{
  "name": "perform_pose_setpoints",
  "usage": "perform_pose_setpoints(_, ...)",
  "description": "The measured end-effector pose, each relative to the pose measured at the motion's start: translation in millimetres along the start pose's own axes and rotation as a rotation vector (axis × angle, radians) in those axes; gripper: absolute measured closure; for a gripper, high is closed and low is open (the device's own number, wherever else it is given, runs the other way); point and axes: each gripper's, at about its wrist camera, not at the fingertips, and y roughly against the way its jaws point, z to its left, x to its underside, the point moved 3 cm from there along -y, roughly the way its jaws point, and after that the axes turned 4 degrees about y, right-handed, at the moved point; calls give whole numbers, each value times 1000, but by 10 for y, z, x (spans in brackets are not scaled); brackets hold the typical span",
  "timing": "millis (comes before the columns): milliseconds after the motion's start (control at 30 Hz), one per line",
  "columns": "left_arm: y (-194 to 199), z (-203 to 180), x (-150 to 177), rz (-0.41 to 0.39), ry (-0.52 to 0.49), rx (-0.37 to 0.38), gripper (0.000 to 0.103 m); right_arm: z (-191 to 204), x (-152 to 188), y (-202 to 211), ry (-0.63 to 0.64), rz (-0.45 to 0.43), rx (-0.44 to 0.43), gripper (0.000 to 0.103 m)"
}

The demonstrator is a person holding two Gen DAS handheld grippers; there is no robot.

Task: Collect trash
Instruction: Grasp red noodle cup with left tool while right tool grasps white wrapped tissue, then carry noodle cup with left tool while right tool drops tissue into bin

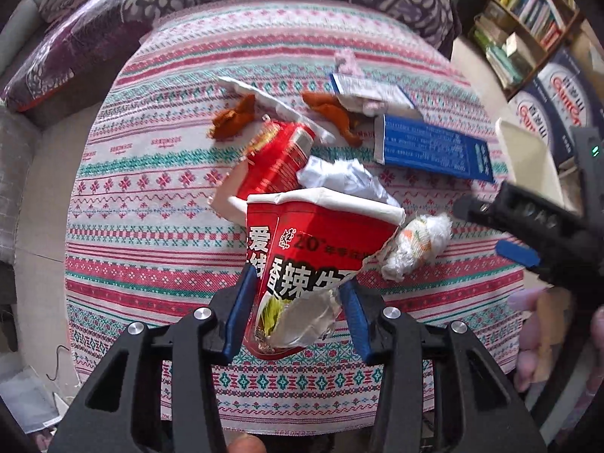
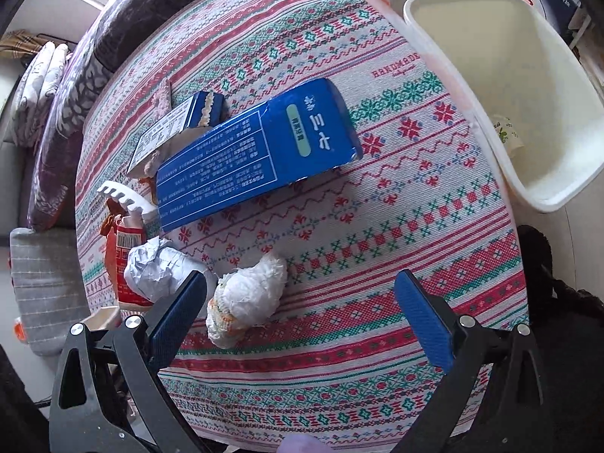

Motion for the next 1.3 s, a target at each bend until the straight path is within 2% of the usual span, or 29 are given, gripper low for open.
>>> perform_pose_setpoints(67, 146, 98, -48, -56, 38, 9, 59, 60, 37, -55, 11, 14, 3, 9)
perform_pose_setpoints(167, 240, 214, -109, -88, 98, 24, 58, 160, 102, -132, 36, 23, 18, 12)
perform_pose_setpoints(400, 255, 307, -134, -90, 132, 24, 58, 261, 127, -314, 21, 43, 0, 14)
perform_pose_setpoints(533, 232, 341, -131, -92, 137, 22, 58, 307, 119, -318, 33, 11, 14, 14)
perform_pose_setpoints(633, 222, 358, -144, -94, 143, 17, 58, 358, 138, -324, 60, -14, 52, 24)
perform_pose_setpoints(700, 217, 360, -153, -96, 146, 15, 58, 394, 171, -318, 109, -33, 91, 37)
perform_pose_setpoints(733, 217, 360, -157, -97, 149, 12, 58, 419, 186, -309, 130, -43, 82, 42)
perform_pose_setpoints(767, 218, 360, -163, -100, 152, 9, 58, 449, 195, -303, 150, -45, 67, 56)
perform_pose_setpoints(833, 226, 366, -176, -109, 163, 8, 58, 518, 195, -293, 189, -31, 41, 59)
perform_pose_setpoints(867, 235, 370, -187, -116, 169, 9, 58, 551, 187, -275, 197, -30, 29, 65)
perform_pose_setpoints(933, 265, 375, -212, -140, 183, 1, 58, 581, 132, -216, 214, -34, 2, 65)
perform_pose_setpoints(1167, 438, 308, -357, -262, 225, -41, 58, 675, -151, 350, 286, -240, -36, 65)
perform_pose_setpoints(1300, 564, 192, -439, -354, 221, -81, 58, 645, -223, 708, 327, -383, -21, 65)
